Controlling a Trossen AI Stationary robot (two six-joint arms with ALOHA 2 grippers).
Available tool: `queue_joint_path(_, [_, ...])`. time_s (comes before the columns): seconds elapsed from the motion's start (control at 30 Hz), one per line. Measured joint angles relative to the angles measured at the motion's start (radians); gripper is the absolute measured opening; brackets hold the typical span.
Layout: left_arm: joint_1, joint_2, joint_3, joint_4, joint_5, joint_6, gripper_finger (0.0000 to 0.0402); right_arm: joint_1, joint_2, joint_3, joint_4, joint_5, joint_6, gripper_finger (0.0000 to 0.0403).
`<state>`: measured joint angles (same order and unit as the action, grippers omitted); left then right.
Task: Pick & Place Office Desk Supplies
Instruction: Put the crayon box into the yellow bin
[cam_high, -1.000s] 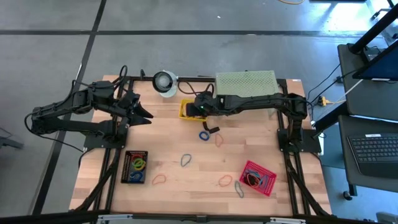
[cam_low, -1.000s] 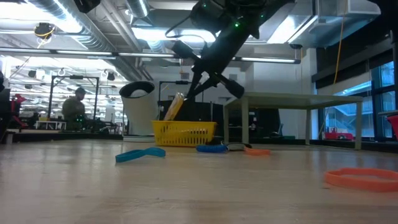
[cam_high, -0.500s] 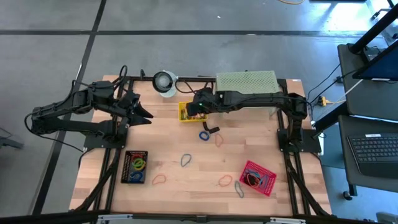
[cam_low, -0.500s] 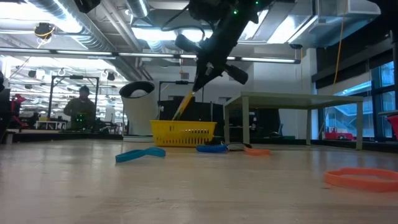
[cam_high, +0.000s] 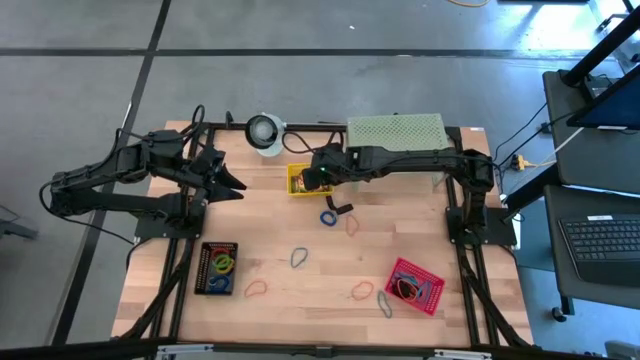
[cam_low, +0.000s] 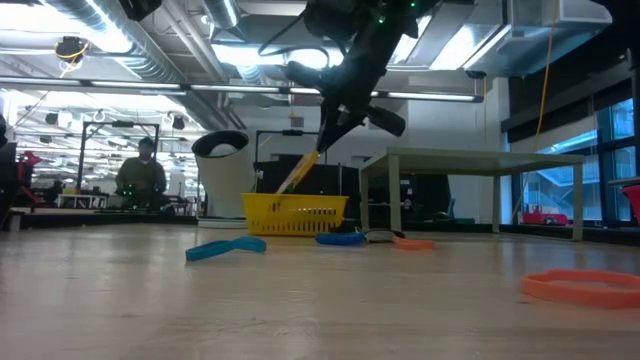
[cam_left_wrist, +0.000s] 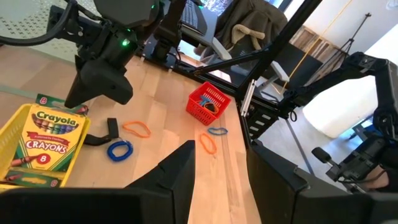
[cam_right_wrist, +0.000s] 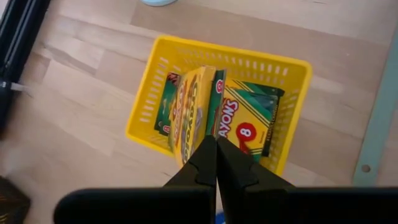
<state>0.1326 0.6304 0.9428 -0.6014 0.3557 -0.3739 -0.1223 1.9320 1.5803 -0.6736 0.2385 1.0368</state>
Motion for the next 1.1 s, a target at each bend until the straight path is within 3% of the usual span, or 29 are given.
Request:
queue_joint_path(0.3, [0.000, 0.000, 0.000, 0.000, 0.000, -0.005, 0.0139, 0.000, 0.007, 0.000, 0.048, -0.038, -0.072, 0.0009])
queue_joint_path(0.73, [0.000, 0.000, 0.000, 0.000, 0.004, -0.009, 0.0139, -0.010, 0.010, 0.000, 0.068, -0.071, -0.085, 0.0127])
queue_joint_path(1.1, [0.000, 0.000, 0.000, 0.000, 0.005, -0.012, 0.0139, -0.010, 0.010, 0.000, 0.041, -0.072, -0.134, 0.0108])
